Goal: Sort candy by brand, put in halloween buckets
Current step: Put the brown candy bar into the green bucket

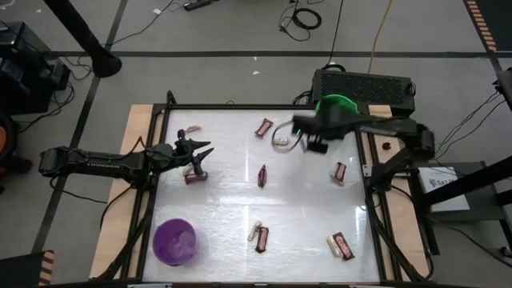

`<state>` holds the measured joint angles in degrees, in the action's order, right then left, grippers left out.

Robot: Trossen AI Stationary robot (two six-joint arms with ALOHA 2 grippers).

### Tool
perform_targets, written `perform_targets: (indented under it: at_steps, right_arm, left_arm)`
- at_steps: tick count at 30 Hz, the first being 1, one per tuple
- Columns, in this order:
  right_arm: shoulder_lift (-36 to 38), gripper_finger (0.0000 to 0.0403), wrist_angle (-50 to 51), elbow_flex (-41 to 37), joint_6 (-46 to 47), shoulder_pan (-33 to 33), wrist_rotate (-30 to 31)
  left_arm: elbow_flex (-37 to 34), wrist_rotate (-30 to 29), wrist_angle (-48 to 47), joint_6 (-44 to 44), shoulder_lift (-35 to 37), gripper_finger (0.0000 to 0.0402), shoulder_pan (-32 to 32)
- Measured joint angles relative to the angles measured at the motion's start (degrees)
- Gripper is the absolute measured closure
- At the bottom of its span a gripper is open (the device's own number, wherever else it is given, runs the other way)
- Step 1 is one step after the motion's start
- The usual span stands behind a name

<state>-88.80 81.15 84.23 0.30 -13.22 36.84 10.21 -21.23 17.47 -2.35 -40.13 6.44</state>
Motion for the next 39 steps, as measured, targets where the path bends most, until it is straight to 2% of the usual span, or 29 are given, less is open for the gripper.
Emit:
perform_targets:
  at_steps: [5, 9, 13, 17, 21, 29, 32, 37, 39]
  right_arm:
    - [4.51, 0.0402, -3.37, 0.02, 1.09, -10.42, 0.87]
    - [5.12, 0.0402, -8.47, 0.02, 1.06, -17.39, 0.76]
    - [4.77, 0.0402, -8.98, 0.02, 3.39, -22.31, 0.69]
    - [4.51, 0.0402, -8.17, 0.0, 7.59, -24.74, -0.12]
    - [4.57, 0.0389, -7.62, 0.0, 8.51, -24.98, -5.07]
    - [4.55, 0.0326, -3.54, 0.0, 15.56, -24.97, -5.77]
    - [4.55, 0.0301, -3.76, 0.0, 18.07, -24.95, -10.98]
    - [4.55, 0.0277, -7.59, 0.0, 19.51, -23.24, -27.33]
    - [4.55, 0.0275, -8.42, 0.0, 20.19, -21.28, -31.62]
  left_arm:
    - [0.01, 0.02, -0.02, -0.02, 0.01, 0.0274, 0.0]
    - [0.0, 0.01, -0.02, -0.02, 0.0, 0.0274, 0.01]
    - [-0.01, 0.0, -0.08, -0.02, 0.01, 0.0274, 0.0]
    - [0.01, 0.0, -0.52, -0.14, 0.01, 0.0274, 0.01]
    - [-0.01, 0.0, -0.63, -1.18, -0.01, 0.0274, 0.0]
    - [0.0, 0.0, -0.55, -1.11, -0.01, 0.0274, 0.0]
    - [-0.01, 0.0, -0.48, -1.11, -0.01, 0.0274, 0.0]
    - [0.01, 0.0, -0.44, -1.08, 0.01, 0.0274, 0.0]
    - [0.01, 0.0, -0.42, -1.07, -0.01, 0.0274, 0.02]
